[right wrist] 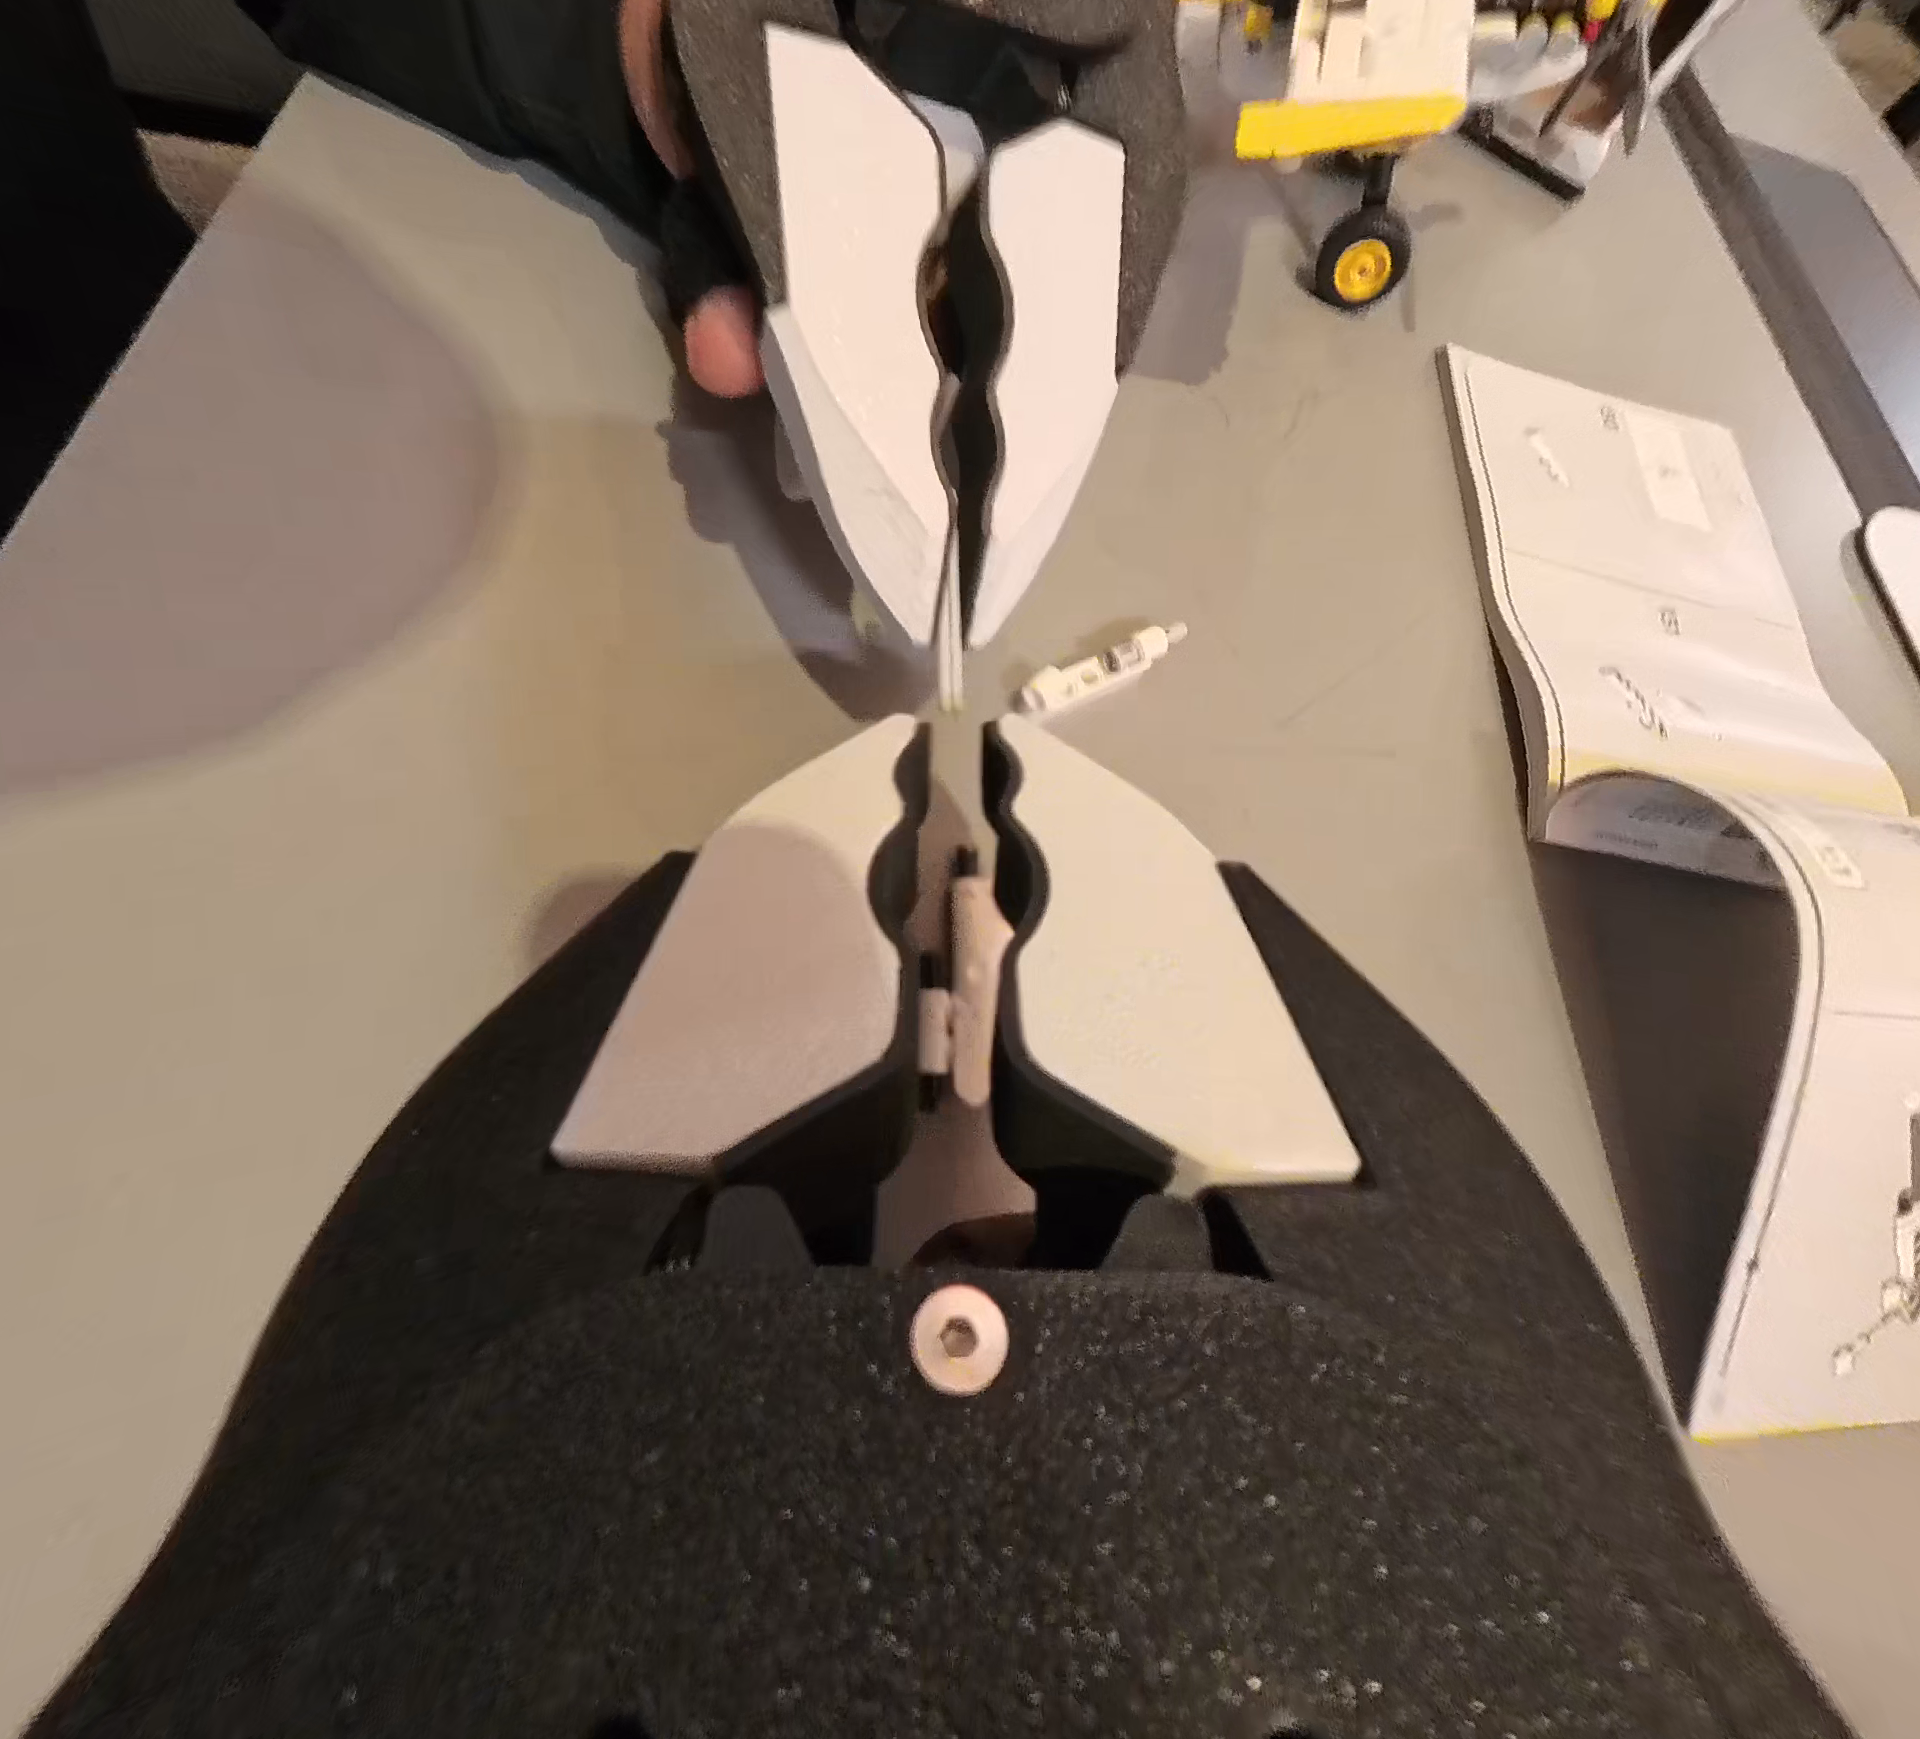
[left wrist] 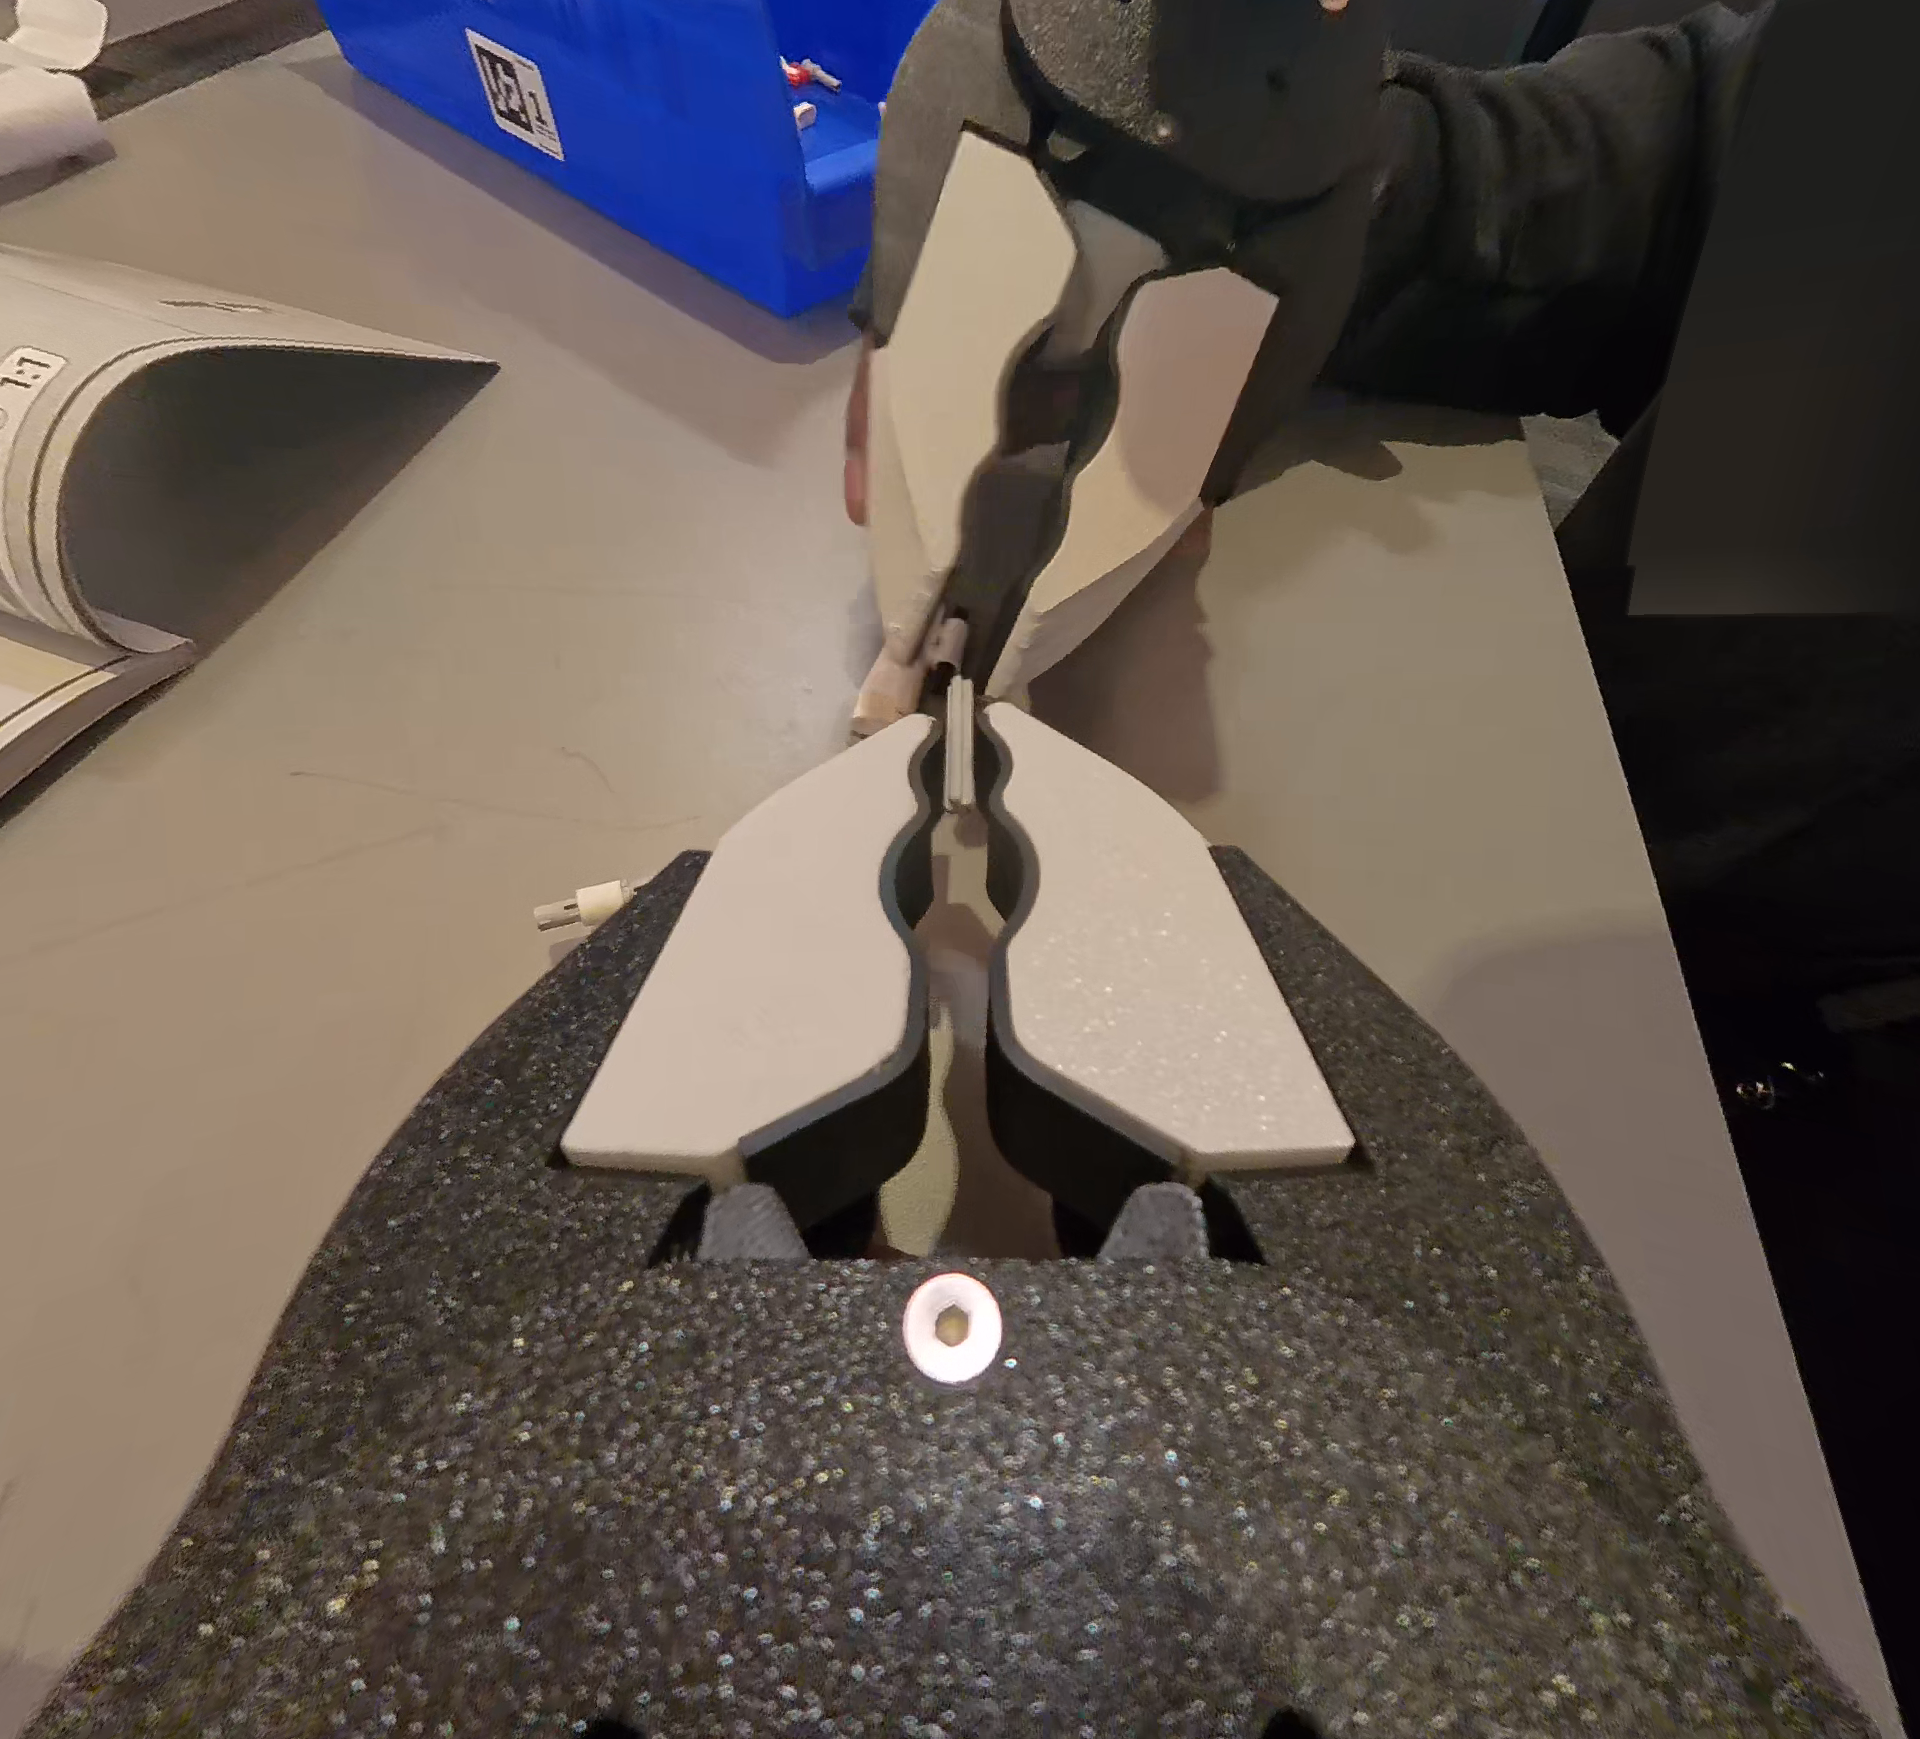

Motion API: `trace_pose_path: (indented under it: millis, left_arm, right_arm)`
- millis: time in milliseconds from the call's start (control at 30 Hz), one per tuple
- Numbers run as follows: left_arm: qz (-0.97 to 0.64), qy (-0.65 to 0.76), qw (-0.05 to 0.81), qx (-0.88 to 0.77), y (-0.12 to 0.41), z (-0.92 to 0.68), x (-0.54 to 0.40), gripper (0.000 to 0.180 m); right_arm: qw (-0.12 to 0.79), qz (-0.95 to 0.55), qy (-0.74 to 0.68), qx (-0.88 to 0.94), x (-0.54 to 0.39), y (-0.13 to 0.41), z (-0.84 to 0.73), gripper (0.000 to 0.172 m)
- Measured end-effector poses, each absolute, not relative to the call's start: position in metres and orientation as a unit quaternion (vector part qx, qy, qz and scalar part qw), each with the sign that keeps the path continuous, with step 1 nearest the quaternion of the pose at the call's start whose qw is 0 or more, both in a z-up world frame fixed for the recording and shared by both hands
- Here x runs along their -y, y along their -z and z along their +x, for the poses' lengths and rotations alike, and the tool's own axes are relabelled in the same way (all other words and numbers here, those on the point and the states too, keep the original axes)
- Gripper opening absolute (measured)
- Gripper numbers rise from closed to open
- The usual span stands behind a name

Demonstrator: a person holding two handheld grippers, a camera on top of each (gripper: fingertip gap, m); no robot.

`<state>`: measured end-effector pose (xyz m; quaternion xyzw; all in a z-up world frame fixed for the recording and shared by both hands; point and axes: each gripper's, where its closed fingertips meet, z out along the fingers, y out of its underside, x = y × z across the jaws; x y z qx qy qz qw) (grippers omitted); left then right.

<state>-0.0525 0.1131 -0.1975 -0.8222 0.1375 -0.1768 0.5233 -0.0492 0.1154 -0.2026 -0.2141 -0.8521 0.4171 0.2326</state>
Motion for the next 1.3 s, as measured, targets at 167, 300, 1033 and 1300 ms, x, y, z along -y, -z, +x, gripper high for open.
trace_pose_path:
  millis: [167, 300, 1033, 1300]
  left_arm:
    - [-0.823, 0.178, 0.524, -0.126, 0.197, -0.055, -0.114, 0.005]
    - [-0.825, 0.175, 0.522, -0.126, 0.198, -0.055, -0.115, 0.005]
    - [-0.827, 0.172, 0.519, -0.129, 0.2, -0.055, -0.114, 0.005]
    - [-0.828, 0.172, 0.518, -0.129, 0.2, -0.055, -0.114, 0.004]
  right_arm:
    - [0.192, -0.282, -0.361, 0.868, -0.142, 0.225, -0.055, 0.027]
    - [0.153, -0.312, -0.344, 0.872, -0.147, 0.239, -0.054, 0.028]
    - [0.107, -0.423, -0.339, 0.834, -0.163, 0.241, -0.061, 0.029]
    - [0.073, -0.459, -0.337, 0.819, -0.158, 0.246, -0.056, 0.015]
